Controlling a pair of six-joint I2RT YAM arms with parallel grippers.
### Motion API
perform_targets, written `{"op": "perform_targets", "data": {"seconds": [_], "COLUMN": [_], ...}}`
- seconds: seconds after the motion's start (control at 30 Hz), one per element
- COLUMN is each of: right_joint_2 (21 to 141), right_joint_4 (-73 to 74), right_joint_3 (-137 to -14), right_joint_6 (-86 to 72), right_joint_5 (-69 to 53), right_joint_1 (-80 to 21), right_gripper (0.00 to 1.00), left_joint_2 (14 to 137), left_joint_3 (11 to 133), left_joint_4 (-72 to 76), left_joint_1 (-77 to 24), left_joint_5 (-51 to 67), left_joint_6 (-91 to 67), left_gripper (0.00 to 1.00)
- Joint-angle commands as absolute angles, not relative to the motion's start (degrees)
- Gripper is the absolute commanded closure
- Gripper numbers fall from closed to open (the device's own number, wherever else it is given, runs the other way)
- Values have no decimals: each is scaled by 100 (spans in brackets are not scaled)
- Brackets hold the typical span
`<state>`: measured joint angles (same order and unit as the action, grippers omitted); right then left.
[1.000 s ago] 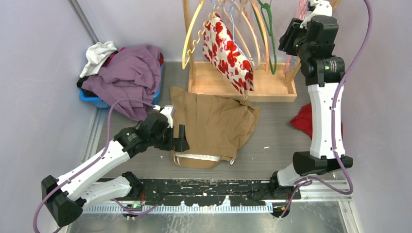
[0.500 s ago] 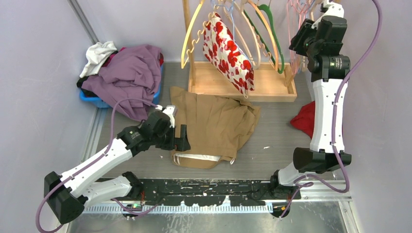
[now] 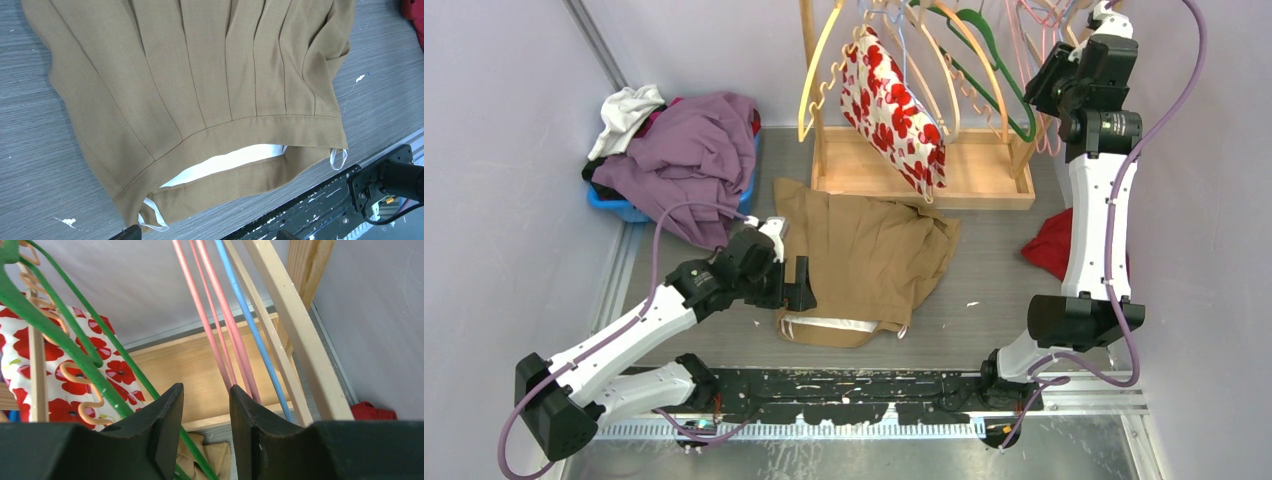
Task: Place the skirt on the hanger
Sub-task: Pick up the hanger from the clothesline.
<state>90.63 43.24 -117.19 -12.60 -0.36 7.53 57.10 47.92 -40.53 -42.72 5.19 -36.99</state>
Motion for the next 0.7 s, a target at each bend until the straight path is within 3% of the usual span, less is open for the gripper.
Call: {"op": "perform_targets", "data": {"seconds": [0.0,0.67], "right_joint_2": [8953,9146], "right_joint_4": [3910,3666], "right_joint_3": [-11699,-11557], "right_joint_6": [-1284,-1285], "right_joint_5": [-101,-231], "right_joint_1": [849,946], "right_gripper": [56,56], "left_joint_2": [5701,5810], "left_joint_3": [5024,5074], "left_joint_4": [-3882,-3835], "left_joint_1": [-4259,-4256], "left_joint_5": [526,527], "left_joint_6": [-3608,-3588], "left_gripper": [1,1]}}
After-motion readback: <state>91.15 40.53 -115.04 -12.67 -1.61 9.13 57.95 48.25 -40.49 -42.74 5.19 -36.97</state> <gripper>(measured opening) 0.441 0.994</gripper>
